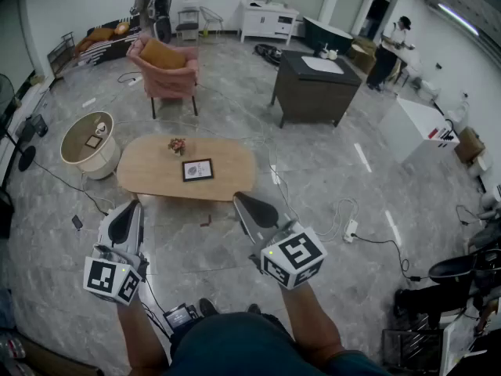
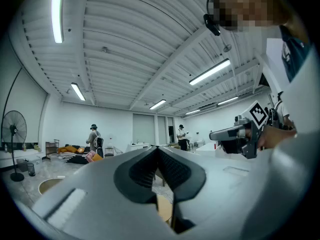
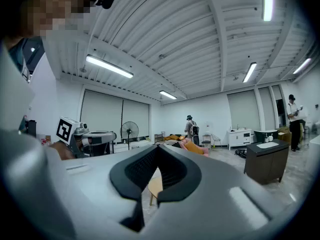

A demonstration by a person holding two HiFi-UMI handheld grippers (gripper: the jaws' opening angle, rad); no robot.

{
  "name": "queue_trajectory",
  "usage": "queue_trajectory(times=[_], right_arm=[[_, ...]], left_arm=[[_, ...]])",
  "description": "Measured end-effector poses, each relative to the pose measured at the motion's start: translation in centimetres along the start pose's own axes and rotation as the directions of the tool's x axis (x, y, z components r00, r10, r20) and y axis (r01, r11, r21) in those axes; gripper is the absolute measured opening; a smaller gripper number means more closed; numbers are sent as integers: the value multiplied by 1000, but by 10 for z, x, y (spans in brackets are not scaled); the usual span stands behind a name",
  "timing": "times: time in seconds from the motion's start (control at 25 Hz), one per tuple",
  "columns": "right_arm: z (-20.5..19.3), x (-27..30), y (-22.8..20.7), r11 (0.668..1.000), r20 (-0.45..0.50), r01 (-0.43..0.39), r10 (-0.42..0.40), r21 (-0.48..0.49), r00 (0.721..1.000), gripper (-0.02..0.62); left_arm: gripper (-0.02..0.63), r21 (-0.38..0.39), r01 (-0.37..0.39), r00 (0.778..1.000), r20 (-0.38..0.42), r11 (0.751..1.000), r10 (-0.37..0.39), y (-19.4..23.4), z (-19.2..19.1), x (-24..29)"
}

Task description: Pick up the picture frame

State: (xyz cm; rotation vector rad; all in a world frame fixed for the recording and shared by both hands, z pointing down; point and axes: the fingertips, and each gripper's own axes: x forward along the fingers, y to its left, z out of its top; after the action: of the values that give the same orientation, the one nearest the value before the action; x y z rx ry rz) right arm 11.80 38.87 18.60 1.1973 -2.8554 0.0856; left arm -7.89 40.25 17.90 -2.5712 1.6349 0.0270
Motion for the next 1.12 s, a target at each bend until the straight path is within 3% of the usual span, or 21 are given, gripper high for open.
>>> queue_trajectory(times=[0.64, 1.12], right_arm=[[-10, 43, 12, 999, -24, 39, -39, -6, 999, 9], [-19, 82, -14, 995, -5, 48, -48, 87, 999, 11]], left_arm=[[0, -16, 38, 999, -10, 999, -38, 48, -21, 8], [0, -47, 50, 998, -37, 998, -52, 76, -43, 42]])
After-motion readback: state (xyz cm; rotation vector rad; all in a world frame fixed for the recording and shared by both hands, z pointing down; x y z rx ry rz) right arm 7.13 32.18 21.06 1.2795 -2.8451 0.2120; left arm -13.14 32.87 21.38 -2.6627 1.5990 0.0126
